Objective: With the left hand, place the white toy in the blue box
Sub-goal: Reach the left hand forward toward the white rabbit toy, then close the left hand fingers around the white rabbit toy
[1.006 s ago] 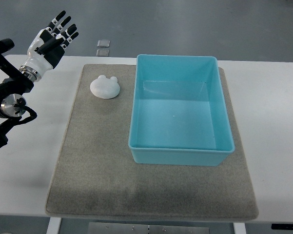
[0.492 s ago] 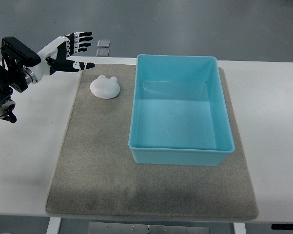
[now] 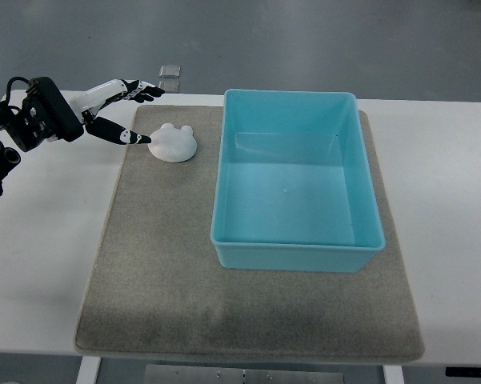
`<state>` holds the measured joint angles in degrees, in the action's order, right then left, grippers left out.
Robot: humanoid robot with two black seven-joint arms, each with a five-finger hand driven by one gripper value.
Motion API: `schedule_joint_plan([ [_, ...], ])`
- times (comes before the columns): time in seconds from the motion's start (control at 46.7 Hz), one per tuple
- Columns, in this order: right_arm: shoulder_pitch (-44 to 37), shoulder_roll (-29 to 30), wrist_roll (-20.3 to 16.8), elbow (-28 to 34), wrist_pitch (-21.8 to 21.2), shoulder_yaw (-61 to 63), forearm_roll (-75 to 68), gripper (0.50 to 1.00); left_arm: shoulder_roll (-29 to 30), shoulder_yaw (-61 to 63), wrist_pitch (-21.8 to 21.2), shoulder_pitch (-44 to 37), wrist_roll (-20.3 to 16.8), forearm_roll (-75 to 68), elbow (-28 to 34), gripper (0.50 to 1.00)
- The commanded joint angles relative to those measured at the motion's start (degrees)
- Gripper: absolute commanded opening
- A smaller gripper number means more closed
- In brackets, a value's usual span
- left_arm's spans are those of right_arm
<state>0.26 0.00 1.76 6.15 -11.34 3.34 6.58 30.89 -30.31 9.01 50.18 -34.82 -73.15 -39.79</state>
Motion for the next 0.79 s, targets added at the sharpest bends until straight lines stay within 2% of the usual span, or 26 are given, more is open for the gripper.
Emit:
schedule_joint_plan([
  [0.0,0.0,0.0,0.0,0.0,0.0,0.0,0.01,0.936,-0.04,1.3,-2.59,0.01,-0.16,-2.43,-1.16,0.851],
  [0.193,0.0,0.0,0.0,0.0,0.0,0.0,0.01,0.936,0.04,6.83,-7.25,0.54,-0.18,-4.19,-2.75,0.825],
  [0.449,0.0,0.0,0.0,0.0,0.0,0.0,0.01,0.936,-0.31,11.76,-13.84,1.77,-0.18,-4.98,-2.75,0.825],
  [0.77,0.0,0.0,0.0,0.0,0.0,0.0,-0.08,0.936,-0.75,13.34,-14.72,1.77,-0.18,-5.68,-2.83,0.825],
])
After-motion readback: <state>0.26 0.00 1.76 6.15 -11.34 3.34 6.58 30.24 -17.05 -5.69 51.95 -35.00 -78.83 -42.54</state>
